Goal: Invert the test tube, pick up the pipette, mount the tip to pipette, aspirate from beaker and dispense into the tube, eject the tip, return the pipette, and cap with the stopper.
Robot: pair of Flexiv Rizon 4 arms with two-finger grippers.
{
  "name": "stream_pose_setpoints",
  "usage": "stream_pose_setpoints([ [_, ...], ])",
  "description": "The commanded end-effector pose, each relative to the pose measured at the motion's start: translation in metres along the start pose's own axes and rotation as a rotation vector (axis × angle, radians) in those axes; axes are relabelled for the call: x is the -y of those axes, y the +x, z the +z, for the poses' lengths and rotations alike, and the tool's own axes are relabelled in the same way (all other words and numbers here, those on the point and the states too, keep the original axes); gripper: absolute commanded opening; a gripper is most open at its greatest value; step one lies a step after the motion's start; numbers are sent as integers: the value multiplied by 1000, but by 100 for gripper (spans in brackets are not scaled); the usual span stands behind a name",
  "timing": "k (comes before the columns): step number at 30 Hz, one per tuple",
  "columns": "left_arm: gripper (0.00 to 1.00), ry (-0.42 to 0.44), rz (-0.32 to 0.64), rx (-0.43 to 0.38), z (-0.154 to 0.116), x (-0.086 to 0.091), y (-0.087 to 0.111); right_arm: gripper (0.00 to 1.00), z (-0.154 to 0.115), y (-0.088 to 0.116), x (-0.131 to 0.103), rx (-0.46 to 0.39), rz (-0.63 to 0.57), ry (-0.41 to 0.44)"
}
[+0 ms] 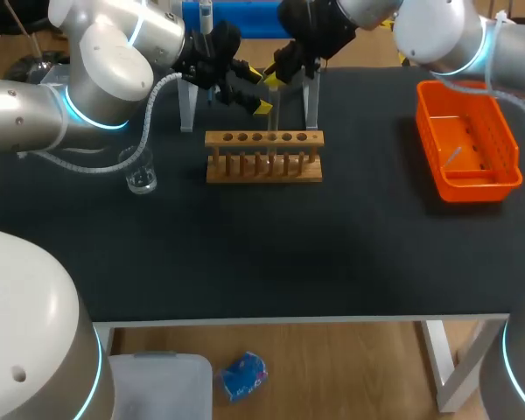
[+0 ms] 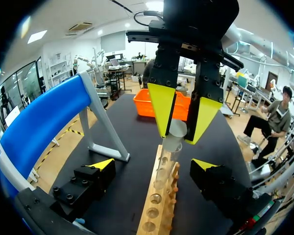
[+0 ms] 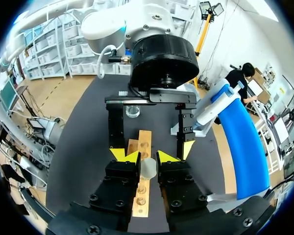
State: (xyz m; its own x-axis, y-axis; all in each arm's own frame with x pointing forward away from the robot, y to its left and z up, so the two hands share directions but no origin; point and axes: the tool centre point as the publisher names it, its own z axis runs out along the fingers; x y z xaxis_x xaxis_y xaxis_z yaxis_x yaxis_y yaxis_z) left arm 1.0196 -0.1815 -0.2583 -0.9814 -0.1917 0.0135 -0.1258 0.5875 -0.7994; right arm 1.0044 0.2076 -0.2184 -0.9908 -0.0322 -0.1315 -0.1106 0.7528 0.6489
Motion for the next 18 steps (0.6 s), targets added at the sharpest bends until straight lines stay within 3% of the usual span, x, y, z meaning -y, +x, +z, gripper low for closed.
stream_pose_setpoints([
  [1,100,-4,-1,-4,0,1,-1,0,2,-2,0,-4,1,1],
  [18,100,-4,-1,-4,0,1,-1,0,1,-1,1,-3,7,9],
])
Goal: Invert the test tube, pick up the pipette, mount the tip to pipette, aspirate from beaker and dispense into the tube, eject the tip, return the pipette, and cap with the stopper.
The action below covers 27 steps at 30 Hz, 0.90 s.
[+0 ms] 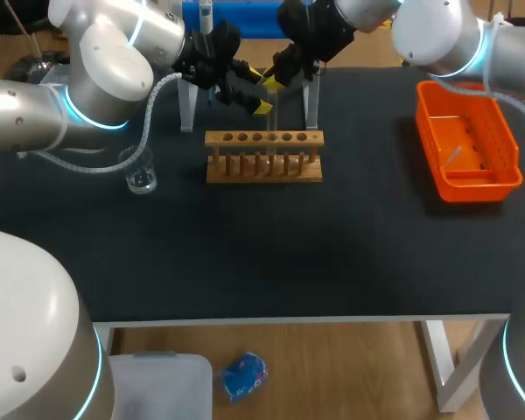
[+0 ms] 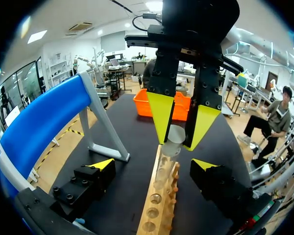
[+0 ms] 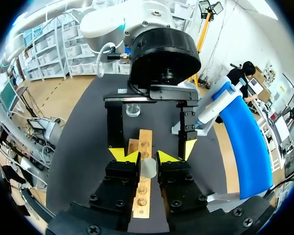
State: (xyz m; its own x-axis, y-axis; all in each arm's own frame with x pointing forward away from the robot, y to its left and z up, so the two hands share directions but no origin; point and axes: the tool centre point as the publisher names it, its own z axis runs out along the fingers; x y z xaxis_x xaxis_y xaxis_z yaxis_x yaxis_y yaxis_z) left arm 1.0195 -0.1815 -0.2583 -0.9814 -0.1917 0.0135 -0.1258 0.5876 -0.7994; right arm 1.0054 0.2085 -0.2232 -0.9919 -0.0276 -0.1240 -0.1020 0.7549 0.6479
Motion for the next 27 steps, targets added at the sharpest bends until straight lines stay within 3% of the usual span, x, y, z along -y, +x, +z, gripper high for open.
stream_pose_setpoints([
  [1,100,-4,-1,-4,0,1,-1,0,-4,-1,-2,0,-3,7],
  [27,100,-4,-1,-4,0,1,-1,0,7,3,7,11,0,63],
])
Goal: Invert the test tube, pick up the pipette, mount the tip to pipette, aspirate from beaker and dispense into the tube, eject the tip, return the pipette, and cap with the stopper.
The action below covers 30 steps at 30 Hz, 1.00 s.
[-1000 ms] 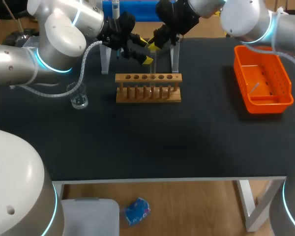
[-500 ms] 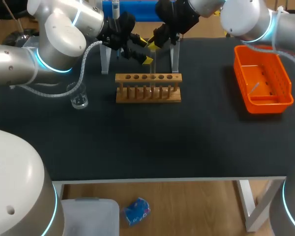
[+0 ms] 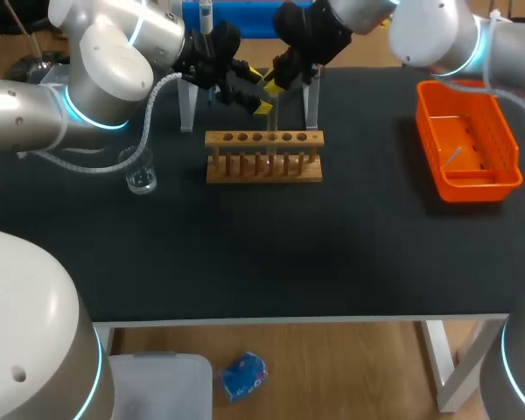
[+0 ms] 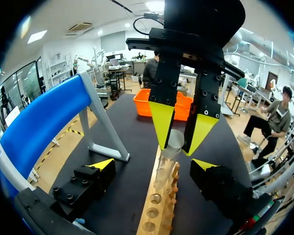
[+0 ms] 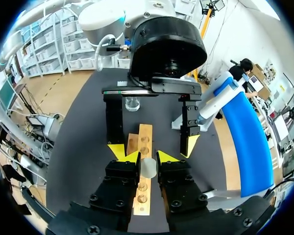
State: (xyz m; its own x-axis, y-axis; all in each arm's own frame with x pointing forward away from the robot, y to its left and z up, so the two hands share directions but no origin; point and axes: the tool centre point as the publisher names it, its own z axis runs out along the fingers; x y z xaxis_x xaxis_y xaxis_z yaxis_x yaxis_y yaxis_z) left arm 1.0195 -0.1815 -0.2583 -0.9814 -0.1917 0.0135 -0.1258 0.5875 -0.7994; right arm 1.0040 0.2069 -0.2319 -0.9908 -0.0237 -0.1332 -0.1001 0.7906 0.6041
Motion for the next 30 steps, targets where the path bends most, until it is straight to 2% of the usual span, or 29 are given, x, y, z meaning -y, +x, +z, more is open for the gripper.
stream_pose_setpoints([
  [1,100,-4,-1,-4,0,1,-1,0,2,1,1,3,4,7],
  [15,100,-4,-1,-4,0,1,-1,0,12,3,13,32,45,-29],
  [29,100,-4,-1,-4,0,1,-1,0,16,4,17,26,73,-64],
  [30,100,-4,-1,-4,0,1,-1,4,14,4,16,25,72,-69],
])
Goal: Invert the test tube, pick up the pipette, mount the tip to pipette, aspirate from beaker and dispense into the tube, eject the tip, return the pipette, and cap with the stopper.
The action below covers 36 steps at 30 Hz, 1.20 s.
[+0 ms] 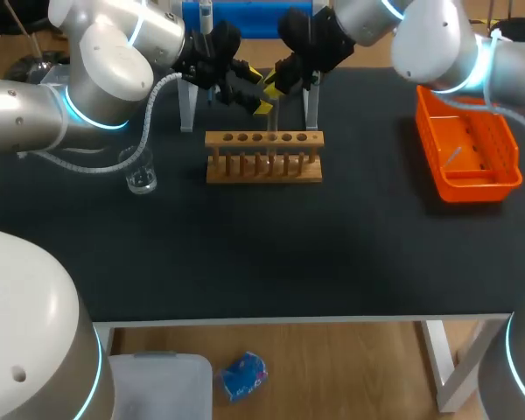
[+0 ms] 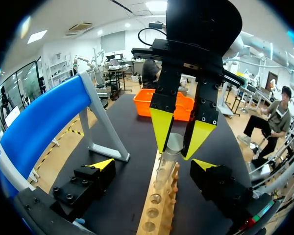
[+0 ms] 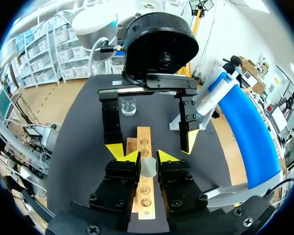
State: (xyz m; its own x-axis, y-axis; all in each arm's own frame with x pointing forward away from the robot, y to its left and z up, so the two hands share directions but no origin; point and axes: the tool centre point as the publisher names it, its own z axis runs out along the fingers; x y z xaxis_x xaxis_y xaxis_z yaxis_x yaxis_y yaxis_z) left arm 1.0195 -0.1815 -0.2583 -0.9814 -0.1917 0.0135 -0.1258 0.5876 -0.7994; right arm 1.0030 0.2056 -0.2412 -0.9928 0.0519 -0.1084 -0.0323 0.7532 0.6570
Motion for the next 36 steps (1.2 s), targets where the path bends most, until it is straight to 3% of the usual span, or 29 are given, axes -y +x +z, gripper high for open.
stream_pose_setpoints([
  [1,100,-4,-1,-4,0,1,-1,36,6,1,9,-6,-3,-15],
  [2,100,-4,-1,-4,0,1,-1,49,4,1,8,-7,-4,-19],
  [4,100,-4,-1,-4,0,1,-1,94,0,0,6,-5,-4,-27],
  [7,100,-4,-1,-4,0,1,-1,95,-5,1,2,-4,-3,-55],
  [10,100,-4,-1,-4,0,1,-1,89,-10,3,-2,0,-2,-86],
  [11,100,-4,-1,-4,0,1,-1,95,-12,4,-3,1,-1,-99],
  [13,100,-4,-1,-4,0,1,-1,96,-14,6,-6,3,-6,-120],
  [16,100,-4,-1,-4,0,1,-1,90,-18,10,-10,5,-9,-175],
  [17,100,-4,-1,-4,0,1,-1,83,-19,11,-11,5,-13,-196],
  [20,100,-4,-1,-4,0,1,-1,48,-22,14,-14,1,-17,-256],
  [26,100,-4,-1,-4,0,1,-1,0,-25,16,-15,-26,-10,-395],
  [36,100,-4,-1,-4,0,1,-1,0,-22,13,-14,-73,0,-573],
])
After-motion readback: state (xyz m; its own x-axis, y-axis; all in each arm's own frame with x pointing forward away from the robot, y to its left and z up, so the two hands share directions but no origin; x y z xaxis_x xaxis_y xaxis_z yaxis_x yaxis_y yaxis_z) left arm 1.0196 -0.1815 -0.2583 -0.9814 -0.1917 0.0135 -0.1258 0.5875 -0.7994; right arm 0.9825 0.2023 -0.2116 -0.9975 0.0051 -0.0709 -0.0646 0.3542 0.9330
